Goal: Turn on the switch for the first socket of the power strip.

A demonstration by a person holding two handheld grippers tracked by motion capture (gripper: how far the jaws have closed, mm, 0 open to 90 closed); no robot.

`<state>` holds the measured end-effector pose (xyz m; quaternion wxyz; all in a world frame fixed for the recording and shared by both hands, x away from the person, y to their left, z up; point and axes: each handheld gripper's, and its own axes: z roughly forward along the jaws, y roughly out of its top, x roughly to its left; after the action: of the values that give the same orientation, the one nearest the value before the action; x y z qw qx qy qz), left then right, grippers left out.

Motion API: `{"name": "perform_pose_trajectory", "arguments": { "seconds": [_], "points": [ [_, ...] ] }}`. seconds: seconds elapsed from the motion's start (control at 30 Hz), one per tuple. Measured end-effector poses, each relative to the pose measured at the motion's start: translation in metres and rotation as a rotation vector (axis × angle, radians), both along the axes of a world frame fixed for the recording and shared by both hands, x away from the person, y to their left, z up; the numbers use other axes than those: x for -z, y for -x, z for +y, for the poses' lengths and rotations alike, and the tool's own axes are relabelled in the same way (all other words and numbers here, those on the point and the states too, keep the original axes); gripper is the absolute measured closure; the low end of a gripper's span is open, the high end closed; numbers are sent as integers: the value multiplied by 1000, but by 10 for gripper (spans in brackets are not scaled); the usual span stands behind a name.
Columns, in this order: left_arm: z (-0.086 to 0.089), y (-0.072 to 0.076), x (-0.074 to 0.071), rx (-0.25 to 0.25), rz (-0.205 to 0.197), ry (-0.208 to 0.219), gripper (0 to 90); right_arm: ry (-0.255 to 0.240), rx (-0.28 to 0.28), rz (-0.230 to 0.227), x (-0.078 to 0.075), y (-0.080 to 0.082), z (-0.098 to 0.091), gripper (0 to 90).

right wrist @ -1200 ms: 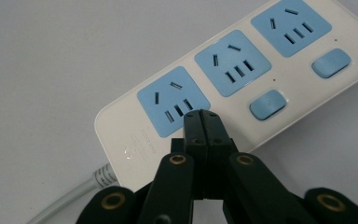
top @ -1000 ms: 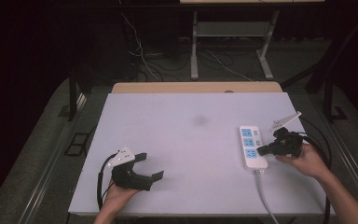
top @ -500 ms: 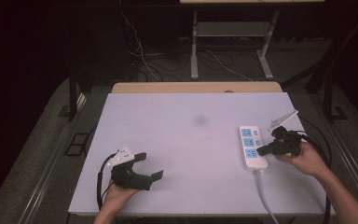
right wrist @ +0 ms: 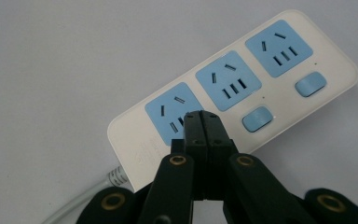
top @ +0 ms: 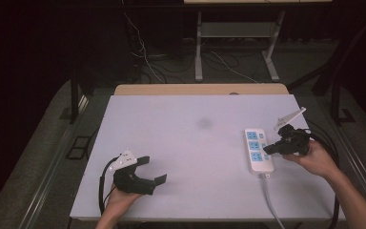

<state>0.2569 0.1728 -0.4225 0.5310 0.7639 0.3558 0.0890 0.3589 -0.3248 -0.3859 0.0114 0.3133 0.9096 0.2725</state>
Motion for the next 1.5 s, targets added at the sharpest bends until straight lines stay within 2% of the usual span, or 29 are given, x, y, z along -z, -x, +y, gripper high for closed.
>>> {"name": "perform_pose_trajectory", "arguments": {
  "seconds": [0.4,0.77,0.97,1.13,1.17,1.2,1.3,1.33,1.37,1.4,1.43,1.47,1.5],
  "points": [
    [-1,1,-1,5,-2,3,8,-1,38,-38,-20,4,-2,900],
    [0,1,-1,6,-4,12,9,-27,121,-76,-40,16,-10,894],
    [1,1,-1,6,-5,19,8,-54,180,-99,-43,26,-13,798],
    [1,0,-1,5,-5,22,8,-99,233,-128,-47,37,-15,674],
    [1,0,-1,5,-5,23,8,-117,263,-143,-48,42,-16,582],
    [1,0,-1,6,-5,23,8,-117,263,-143,-48,42,-16,582],
    [1,0,-1,8,-7,23,8,-158,312,-148,-49,48,-17,449],
    [1,0,-1,8,-7,23,9,-192,338,-146,-49,52,-18,375],
    [1,0,-2,8,-7,24,9,-192,338,-146,-49,52,-18,375],
    [1,0,-2,7,-7,25,8,-205,344,-147,-48,54,-18,337],
    [2,0,-2,7,-7,25,9,-223,358,-144,-47,56,-18,281],
    [2,0,-2,6,-6,25,9,-240,384,-146,-45,60,-16,114],
    [2,0,-2,6,-6,25,9,-240,384,-146,-45,60,-16,114]
  ]
}}
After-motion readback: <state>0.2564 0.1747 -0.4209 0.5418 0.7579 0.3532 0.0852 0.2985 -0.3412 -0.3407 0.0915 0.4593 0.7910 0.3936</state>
